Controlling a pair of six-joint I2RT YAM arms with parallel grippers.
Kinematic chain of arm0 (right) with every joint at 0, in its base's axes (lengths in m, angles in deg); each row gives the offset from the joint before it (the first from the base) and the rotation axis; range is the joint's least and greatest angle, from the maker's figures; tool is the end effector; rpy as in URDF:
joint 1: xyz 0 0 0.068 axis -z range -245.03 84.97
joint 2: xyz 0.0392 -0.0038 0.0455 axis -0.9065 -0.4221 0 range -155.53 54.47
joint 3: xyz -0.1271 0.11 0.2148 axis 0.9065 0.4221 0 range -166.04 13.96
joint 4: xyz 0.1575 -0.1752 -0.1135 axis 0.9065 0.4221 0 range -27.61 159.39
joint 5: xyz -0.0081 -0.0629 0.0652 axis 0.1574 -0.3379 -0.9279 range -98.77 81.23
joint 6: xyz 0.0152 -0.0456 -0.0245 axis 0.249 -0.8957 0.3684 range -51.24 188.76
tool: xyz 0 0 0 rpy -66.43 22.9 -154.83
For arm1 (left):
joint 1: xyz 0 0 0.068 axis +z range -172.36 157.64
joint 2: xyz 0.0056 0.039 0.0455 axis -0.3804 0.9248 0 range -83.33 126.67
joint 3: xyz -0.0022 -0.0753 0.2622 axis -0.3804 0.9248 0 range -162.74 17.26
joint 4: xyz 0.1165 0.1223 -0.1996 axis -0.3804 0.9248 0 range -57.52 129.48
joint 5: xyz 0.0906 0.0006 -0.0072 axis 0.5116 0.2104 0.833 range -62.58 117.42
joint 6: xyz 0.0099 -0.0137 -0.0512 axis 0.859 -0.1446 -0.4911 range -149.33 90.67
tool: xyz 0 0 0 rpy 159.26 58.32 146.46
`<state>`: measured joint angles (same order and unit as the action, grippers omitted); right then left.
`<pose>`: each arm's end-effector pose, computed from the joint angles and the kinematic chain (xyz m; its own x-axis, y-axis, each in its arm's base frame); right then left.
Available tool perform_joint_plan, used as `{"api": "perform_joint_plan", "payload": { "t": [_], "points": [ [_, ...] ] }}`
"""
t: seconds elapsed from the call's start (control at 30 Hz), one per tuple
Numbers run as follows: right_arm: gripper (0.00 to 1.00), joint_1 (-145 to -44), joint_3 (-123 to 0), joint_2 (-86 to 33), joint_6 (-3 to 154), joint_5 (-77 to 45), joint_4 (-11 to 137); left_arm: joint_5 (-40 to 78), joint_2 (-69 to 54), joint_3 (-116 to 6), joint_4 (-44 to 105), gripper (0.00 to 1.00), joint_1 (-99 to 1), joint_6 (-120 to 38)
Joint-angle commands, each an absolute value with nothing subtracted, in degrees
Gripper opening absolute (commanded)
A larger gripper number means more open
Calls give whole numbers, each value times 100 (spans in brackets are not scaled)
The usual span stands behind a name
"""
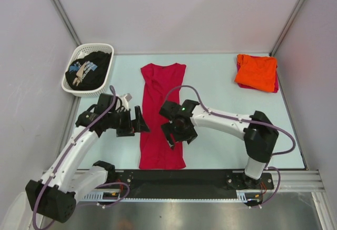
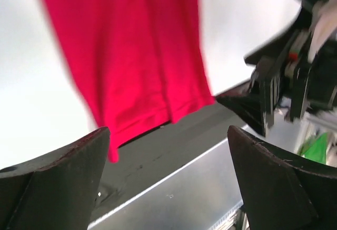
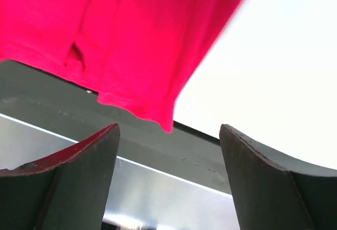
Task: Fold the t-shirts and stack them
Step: Grab the bottom of the folded rectangular tshirt with both arms
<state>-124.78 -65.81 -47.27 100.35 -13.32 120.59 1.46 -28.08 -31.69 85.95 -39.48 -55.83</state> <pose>0.1699 0.2970 0.2280 -0.8775 -0.4681 -0.1045 -0.4793 0.8637 0.1562 0.1608 -0.0659 0.2716 -0.9511 -0.1267 -0.2818 0.0570 0.8244 -0.5631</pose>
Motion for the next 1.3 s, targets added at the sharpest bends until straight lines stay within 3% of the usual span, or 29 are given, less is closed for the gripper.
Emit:
{"api": "perform_joint_plan", "payload": {
  "t": [0.0, 0.07, 0.1, 0.2, 0.67, 1.13, 1.23, 1.27],
  "points": [
    [83, -12340, -6725, -4292, 10189, -473, 12322, -693, -2831, -2837, 8172, 92, -4248, -5684],
    [82, -12260, -6708, -4248, 10181, -367, 12287, -773, -2682, -2504, 7952, 80, -4432, -5736],
    [83, -12164, -6708, -4248, 10181, -323, 12278, -852, -2498, -2406, 7855, 67, -4503, -5754],
    [83, -11988, -6716, -4239, 10119, -183, 12277, -897, -2094, -2203, 7617, 56, -4845, -5860],
    [82, -10925, -6242, -3712, 9856, -129, 12111, -940, 393, -2773, 6597, 53, -6629, -5965],
    [82, -10537, -6110, -3465, 9653, -244, 12066, -1037, 1282, -3029, 6456, 56, -7043, -5974],
    [82, -10467, -6110, -3430, 9600, -235, 12101, -1073, 1414, -3021, 6456, 47, -7096, -5983],
    [82, -10450, -6093, -3404, 9583, -244, 12102, -1099, 1432, -3029, 6465, 37, -7105, -5965]
  ]
}}
